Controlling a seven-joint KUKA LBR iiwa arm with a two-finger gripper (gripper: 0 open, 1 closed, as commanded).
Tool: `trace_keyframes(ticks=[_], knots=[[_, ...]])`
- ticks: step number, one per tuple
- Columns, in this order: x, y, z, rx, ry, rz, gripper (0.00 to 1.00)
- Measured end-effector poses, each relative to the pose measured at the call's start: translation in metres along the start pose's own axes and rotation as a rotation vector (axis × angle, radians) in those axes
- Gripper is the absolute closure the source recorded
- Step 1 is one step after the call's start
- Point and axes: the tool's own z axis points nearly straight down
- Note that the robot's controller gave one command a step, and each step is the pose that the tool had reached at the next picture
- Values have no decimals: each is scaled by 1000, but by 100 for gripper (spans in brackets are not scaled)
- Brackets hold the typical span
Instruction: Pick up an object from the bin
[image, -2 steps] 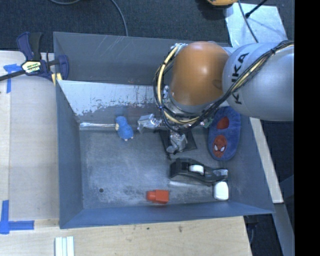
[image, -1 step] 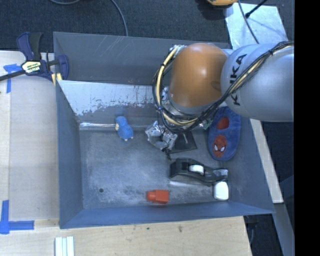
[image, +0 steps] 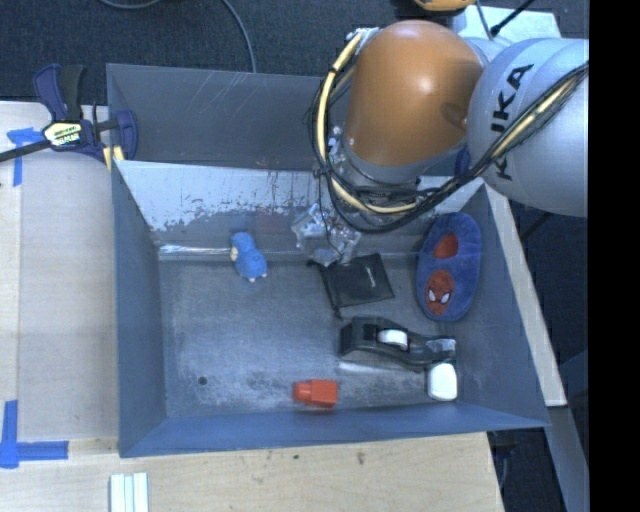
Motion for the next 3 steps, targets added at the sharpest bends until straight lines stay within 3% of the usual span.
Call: trace_keyframes(ticks=[1, 2, 3], knots=[[42, 36, 71, -13, 12, -193, 100], [55, 34, 38, -5, 5, -53, 100], [78, 53, 42, -9, 10, -26, 100]])
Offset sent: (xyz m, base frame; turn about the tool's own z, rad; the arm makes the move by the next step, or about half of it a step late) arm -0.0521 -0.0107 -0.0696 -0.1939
